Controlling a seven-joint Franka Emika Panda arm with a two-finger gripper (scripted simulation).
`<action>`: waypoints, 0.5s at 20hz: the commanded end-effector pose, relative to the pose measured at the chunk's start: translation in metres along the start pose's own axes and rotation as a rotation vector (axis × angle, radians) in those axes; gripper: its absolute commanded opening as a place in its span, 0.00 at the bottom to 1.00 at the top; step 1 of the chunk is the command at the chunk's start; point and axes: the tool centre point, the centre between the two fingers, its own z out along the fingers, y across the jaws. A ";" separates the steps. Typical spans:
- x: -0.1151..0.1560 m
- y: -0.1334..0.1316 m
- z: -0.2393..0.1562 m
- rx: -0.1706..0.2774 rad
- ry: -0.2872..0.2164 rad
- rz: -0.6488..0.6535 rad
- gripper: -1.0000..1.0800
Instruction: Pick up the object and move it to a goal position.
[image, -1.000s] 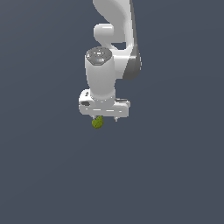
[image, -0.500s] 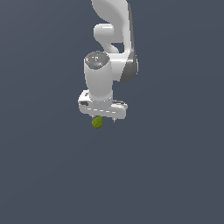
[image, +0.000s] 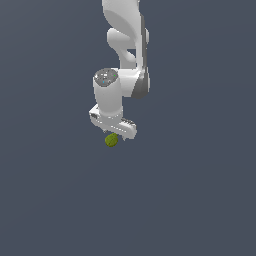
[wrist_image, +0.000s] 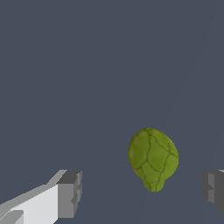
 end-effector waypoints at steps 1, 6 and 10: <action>-0.007 0.010 0.010 -0.002 0.001 0.067 0.96; -0.017 0.024 0.024 -0.005 0.002 0.162 0.96; -0.022 0.030 0.030 -0.007 0.003 0.206 0.96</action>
